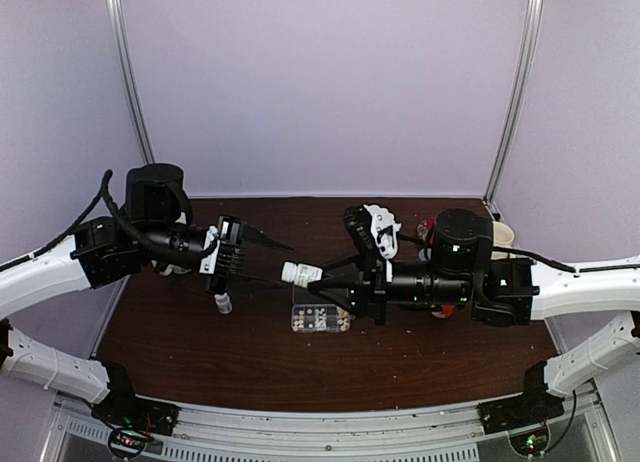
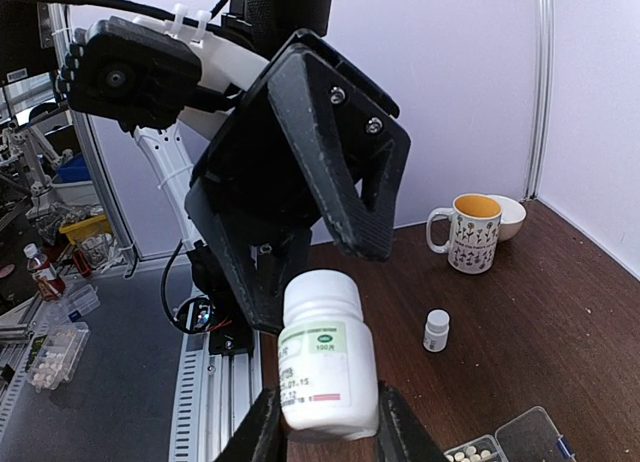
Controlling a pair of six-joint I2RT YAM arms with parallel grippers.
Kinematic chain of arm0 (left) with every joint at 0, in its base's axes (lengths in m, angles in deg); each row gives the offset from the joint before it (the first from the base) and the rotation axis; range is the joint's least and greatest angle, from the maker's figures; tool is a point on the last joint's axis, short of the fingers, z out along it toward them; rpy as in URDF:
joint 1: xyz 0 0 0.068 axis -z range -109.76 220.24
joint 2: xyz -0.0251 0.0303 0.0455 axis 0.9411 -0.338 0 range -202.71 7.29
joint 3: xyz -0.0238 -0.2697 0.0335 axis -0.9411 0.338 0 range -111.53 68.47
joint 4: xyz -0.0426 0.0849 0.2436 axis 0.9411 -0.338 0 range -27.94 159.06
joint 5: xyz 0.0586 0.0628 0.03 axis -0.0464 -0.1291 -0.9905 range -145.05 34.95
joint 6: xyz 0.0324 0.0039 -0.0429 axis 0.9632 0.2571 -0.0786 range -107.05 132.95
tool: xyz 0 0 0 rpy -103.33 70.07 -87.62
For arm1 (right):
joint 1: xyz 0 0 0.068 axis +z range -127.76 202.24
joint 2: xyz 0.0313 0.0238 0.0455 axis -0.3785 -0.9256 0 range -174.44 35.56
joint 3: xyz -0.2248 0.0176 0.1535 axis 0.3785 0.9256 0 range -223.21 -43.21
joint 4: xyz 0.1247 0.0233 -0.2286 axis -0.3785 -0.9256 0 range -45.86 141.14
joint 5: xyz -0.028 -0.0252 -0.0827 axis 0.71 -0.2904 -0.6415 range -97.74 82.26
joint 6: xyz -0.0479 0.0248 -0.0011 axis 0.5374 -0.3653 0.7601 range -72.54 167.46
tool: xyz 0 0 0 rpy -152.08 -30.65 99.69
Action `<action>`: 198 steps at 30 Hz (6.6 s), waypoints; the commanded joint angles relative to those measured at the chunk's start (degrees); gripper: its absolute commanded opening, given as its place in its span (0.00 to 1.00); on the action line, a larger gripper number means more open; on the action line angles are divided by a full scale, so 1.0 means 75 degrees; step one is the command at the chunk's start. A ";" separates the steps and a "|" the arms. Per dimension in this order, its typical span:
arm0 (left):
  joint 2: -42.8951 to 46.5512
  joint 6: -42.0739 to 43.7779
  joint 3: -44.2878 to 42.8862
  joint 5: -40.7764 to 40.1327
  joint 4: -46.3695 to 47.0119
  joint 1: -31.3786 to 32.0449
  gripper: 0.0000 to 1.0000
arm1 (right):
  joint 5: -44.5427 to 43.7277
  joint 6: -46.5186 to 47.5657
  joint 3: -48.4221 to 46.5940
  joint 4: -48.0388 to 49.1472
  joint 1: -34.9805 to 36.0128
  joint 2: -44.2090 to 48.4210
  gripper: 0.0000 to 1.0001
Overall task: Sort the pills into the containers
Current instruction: Unscrew the lid of the pill bottle from the pill bottle.
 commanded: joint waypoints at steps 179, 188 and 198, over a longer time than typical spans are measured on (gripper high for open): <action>0.1013 -0.0692 0.0098 0.0404 0.0254 0.0041 0.67 | -0.0146 0.0357 -0.0840 0.0367 0.0585 0.0011 0.00; 0.0906 -0.0892 0.0141 0.0337 0.0726 0.0272 0.64 | 0.0036 0.0188 -0.0859 0.0433 0.0585 -0.0075 0.00; 0.0775 -0.0856 0.0059 0.0269 0.0725 0.0359 0.49 | -0.0024 0.0107 -0.0710 0.0505 0.0585 0.0028 0.00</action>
